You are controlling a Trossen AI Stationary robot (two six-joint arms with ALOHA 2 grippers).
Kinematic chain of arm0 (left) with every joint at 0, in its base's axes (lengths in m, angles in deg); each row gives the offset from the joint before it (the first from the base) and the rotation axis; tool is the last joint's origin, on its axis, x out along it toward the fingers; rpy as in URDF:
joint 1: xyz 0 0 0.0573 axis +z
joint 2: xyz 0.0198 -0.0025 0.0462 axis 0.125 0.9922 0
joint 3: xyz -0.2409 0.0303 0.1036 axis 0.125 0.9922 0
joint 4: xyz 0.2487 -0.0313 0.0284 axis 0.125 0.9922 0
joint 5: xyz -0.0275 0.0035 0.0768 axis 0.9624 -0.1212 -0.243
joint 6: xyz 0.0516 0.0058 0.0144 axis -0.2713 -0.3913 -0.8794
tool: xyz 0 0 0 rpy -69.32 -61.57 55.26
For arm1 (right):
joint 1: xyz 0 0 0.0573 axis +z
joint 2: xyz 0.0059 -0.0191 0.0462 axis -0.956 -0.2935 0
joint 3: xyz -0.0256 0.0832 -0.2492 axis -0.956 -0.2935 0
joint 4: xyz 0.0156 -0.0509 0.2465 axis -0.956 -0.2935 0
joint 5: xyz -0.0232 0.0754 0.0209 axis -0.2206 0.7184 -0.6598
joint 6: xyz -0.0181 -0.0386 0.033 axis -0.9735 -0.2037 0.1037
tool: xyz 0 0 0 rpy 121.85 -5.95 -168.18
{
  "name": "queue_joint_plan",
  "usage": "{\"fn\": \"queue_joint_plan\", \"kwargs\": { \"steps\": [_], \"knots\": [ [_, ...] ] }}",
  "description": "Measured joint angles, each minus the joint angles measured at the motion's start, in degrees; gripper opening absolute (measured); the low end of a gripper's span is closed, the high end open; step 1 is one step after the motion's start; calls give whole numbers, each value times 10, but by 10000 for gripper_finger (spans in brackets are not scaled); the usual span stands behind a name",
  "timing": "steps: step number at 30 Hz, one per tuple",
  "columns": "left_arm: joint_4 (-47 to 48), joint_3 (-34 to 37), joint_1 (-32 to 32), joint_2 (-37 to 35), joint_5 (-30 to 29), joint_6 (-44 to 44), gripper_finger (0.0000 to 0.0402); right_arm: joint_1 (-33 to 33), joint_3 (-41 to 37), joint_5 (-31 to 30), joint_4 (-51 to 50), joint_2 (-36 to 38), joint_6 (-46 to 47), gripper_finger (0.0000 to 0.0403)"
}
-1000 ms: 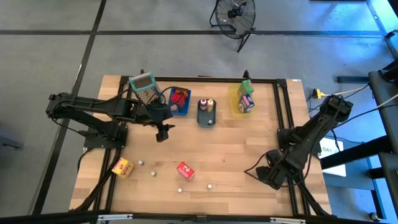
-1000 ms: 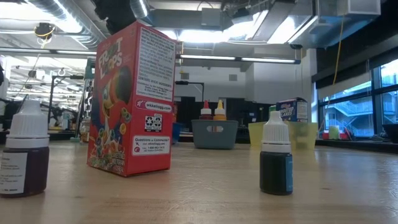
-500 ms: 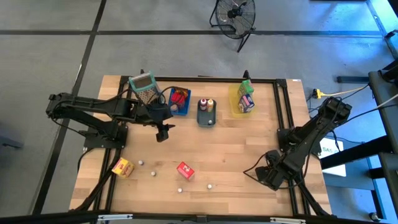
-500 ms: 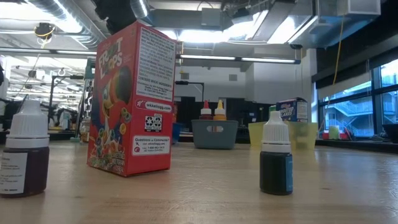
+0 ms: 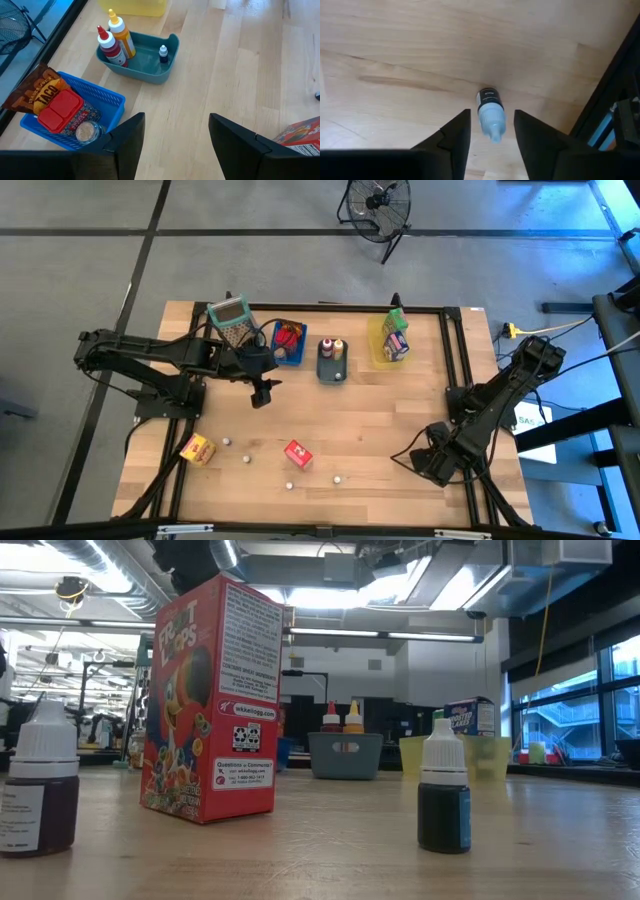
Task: Pick & Place Kitchen Items
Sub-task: Put the small black food coloring bottle into the dark green bin
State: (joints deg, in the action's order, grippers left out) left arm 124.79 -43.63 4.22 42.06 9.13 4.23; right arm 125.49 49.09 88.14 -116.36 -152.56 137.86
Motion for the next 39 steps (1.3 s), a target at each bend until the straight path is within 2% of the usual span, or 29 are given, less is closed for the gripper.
{"fn": "queue_joint_plan", "kwargs": {
  "steps": [15,23,32,39],
  "knots": [
    [0,0,0,0,0,0,216,0,0,2,1,0,-11,104],
    [0,0,0,0,0,0,214,-2,0,2,1,1,-32,62],
    [0,0,0,0,0,0,214,-39,52,2,-16,4,-132,56],
    [0,0,0,0,0,2,216,-107,137,1,-74,4,-277,54]
  ]
}}
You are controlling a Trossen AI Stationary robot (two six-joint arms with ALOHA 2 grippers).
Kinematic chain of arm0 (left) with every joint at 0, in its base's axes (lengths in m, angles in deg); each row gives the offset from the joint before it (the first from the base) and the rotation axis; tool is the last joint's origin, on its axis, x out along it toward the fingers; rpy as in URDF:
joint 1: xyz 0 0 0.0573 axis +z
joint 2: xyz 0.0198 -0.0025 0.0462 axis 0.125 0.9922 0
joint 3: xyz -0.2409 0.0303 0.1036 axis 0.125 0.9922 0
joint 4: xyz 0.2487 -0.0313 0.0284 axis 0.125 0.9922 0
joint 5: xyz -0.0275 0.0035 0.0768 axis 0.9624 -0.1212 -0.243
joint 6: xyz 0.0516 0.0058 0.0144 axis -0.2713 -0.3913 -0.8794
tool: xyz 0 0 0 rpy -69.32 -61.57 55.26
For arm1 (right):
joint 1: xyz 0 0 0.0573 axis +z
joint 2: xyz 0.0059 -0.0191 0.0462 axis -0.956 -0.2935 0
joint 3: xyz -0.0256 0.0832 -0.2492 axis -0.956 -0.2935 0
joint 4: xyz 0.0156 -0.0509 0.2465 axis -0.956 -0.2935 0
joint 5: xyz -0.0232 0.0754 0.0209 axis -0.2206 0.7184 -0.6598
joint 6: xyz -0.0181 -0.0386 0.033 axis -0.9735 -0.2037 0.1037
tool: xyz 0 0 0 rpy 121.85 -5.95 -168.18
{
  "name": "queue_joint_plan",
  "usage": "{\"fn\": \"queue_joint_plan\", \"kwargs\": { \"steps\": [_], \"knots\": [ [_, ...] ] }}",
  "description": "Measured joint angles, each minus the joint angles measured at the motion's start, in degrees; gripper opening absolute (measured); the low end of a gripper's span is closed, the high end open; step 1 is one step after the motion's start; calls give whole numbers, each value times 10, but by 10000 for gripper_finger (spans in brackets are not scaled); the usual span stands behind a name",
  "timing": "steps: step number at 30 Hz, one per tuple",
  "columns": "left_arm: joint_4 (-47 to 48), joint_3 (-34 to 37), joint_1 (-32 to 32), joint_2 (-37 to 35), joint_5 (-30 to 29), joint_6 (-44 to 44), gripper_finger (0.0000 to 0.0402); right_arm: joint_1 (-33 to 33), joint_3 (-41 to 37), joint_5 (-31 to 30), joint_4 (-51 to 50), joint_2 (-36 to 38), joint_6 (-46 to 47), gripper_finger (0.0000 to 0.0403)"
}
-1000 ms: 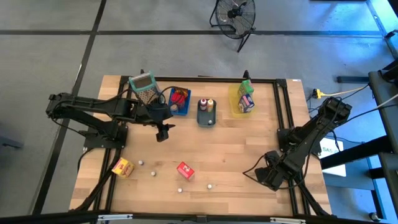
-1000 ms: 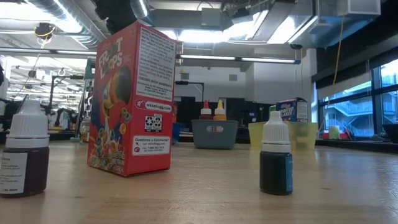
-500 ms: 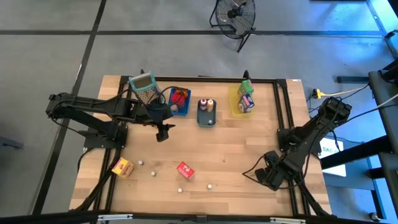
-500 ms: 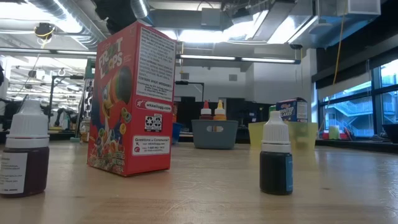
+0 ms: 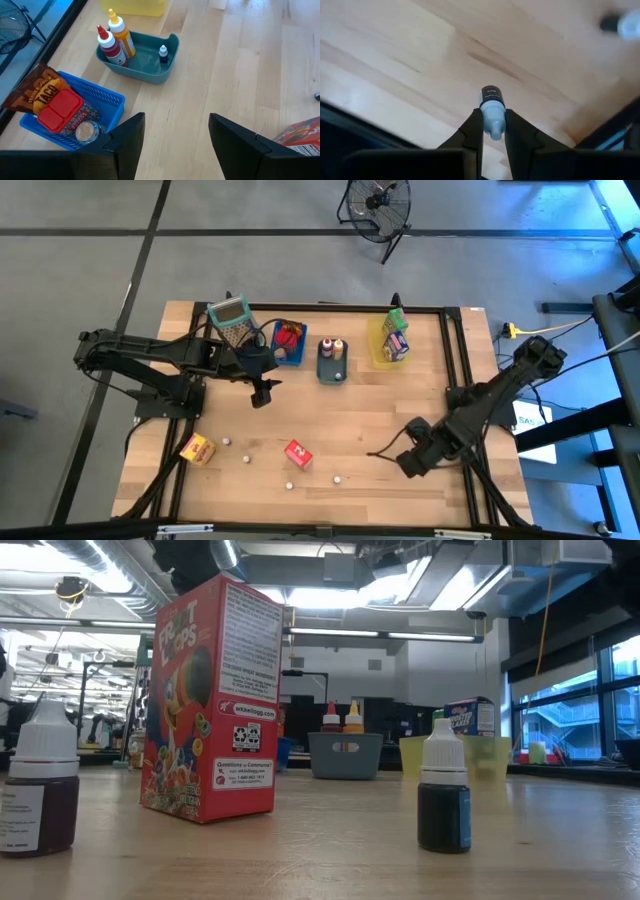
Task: Pick & Place Kitchen Items
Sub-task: Put the small black food coloring bottle into the dark green bin
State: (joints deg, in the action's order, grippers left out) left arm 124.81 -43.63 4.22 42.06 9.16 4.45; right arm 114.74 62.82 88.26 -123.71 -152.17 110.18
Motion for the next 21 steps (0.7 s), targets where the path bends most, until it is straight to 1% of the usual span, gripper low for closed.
{"fn": "queue_joint_plan", "kwargs": {
  "steps": [2,6,9,12,17,21],
  "knots": [
    [0,0,0,0,0,0,214,-26,26,-11,-18,0,-58,54],
    [0,0,0,0,0,0,216,-80,74,-54,-34,0,-200,54],
    [1,0,0,0,6,8,216,-128,103,-67,-40,0,-306,54],
    [2,0,-5,0,8,10,214,-175,123,-77,-35,0,-438,53],
    [2,0,-18,0,7,10,216,-230,147,-139,-18,0,-677,53],
    [2,0,-28,0,5,27,215,-259,154,-187,18,0,-820,56]
  ]
}}
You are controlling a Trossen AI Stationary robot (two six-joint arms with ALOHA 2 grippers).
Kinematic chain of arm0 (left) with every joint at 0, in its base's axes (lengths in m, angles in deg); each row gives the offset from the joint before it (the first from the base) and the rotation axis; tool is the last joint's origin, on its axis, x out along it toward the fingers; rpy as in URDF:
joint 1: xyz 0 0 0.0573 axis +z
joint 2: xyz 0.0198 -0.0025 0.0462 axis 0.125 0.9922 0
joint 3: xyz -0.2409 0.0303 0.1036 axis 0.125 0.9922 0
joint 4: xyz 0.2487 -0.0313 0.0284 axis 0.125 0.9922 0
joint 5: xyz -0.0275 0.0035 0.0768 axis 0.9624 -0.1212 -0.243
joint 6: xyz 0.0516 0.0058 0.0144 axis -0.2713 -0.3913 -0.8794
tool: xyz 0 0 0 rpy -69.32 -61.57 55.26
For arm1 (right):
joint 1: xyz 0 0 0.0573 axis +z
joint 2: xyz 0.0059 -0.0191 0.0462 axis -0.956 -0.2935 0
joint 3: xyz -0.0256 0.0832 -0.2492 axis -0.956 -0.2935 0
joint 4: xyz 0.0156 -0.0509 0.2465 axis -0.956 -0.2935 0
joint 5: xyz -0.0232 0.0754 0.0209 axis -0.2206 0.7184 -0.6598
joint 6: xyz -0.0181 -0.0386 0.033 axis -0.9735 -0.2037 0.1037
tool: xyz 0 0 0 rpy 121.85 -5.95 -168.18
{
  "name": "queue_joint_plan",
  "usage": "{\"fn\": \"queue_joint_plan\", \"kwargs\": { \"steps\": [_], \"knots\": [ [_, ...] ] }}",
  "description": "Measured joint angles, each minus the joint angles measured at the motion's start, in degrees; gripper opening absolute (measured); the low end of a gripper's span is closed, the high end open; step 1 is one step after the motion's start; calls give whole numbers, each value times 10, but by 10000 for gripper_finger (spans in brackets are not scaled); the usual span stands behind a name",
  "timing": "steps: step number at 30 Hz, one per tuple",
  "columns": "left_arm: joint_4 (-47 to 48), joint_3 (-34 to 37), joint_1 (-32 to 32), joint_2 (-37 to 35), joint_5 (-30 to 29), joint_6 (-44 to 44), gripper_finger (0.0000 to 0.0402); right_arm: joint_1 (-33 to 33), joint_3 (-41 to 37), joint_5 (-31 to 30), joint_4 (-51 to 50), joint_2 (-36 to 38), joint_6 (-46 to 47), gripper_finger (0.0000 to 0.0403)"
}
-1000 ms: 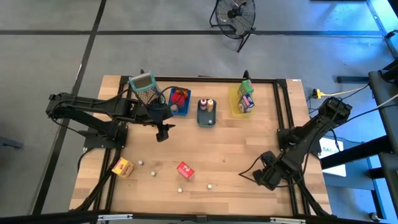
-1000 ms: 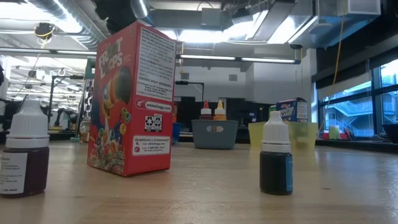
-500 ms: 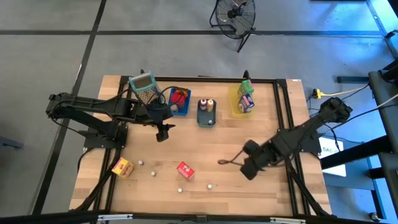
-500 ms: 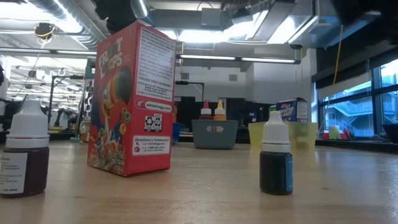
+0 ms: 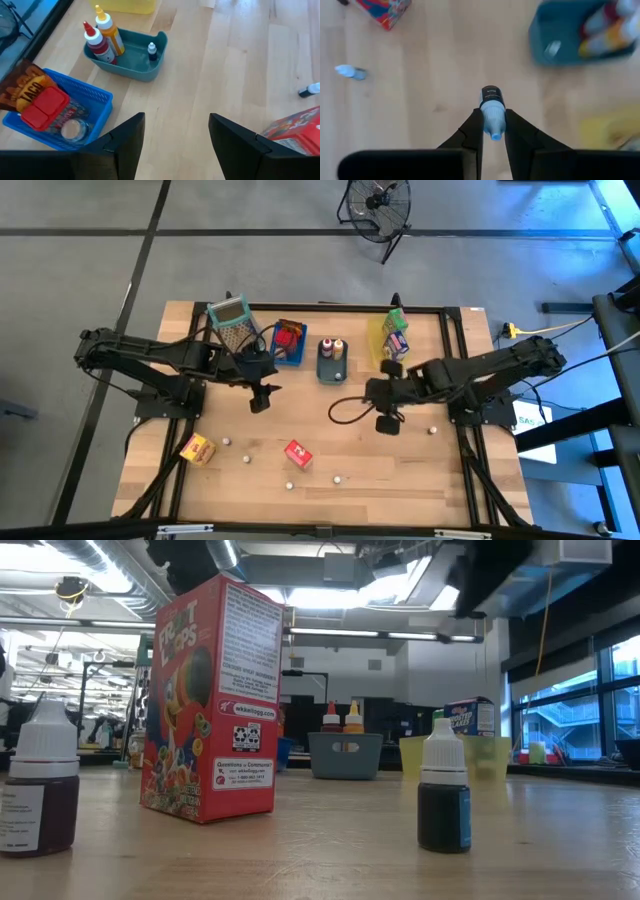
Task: Pick & Place Kitchen Items
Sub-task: Put the small black food coloring bottle into the dark green bin
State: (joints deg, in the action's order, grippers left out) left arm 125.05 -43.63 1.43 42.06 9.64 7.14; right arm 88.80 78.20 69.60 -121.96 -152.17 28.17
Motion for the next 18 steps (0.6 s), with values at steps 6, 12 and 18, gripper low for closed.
{"fn": "queue_joint_plan", "kwargs": {
  "steps": [6,12,18],
  "knots": [
    [2,0,-25,0,0,36,216,-54,2,-23,64,-5,-113,58],
    [3,0,-57,0,-2,63,215,-121,29,-6,63,-29,-181,59],
    [0,0,-78,0,-9,71,216,-168,123,-4,-12,-110,-278,59]
  ]
}}
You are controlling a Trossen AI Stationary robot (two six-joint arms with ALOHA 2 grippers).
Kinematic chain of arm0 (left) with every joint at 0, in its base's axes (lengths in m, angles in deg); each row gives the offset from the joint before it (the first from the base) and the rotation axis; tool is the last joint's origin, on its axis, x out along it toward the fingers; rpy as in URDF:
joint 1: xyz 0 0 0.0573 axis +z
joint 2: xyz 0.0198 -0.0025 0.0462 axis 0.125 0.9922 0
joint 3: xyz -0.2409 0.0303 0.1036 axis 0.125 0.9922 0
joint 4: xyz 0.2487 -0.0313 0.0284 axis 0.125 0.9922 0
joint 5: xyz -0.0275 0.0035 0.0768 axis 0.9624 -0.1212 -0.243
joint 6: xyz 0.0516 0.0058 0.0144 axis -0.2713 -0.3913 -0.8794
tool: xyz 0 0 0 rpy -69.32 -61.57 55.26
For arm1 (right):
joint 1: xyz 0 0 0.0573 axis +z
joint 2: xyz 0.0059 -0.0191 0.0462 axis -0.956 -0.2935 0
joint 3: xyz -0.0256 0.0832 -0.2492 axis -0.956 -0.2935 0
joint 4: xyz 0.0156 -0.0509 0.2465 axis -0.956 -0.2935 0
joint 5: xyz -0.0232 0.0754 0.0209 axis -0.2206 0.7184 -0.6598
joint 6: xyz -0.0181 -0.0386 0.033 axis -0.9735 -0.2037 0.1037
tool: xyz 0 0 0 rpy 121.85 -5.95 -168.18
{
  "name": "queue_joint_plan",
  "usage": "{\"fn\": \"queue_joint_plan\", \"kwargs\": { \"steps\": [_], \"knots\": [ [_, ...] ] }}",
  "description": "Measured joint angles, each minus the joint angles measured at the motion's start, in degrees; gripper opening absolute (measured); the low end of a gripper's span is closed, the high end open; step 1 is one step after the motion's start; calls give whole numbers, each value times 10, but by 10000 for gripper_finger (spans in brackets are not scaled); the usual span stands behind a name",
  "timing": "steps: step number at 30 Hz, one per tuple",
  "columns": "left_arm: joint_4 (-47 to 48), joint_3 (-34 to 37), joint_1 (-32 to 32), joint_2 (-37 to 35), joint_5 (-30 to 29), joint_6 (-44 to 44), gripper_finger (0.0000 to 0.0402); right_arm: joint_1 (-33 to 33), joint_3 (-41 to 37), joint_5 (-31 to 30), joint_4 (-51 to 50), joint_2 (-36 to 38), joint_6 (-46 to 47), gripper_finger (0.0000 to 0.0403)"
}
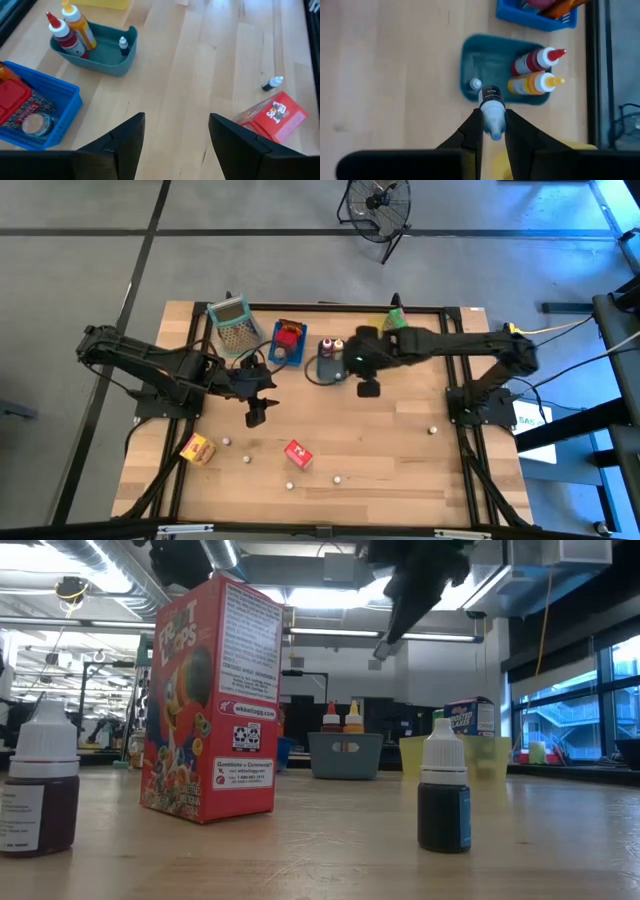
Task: Pick & Place Kitchen Items
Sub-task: Put the small black food coloring bottle into the dark green bin
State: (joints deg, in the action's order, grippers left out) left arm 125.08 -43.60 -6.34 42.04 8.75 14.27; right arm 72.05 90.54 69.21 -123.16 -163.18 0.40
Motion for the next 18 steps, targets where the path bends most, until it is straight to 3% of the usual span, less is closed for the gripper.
{"fn": "queue_joint_plan", "kwargs": {
  "steps": [8,18],
  "knots": [
    [5,0,-19,0,-8,15,216,-31,132,12,-119,-138,-87,59],
    [31,0,-42,0,-8,14,216,-97,136,99,-96,-175,-152,59]
  ]
}}
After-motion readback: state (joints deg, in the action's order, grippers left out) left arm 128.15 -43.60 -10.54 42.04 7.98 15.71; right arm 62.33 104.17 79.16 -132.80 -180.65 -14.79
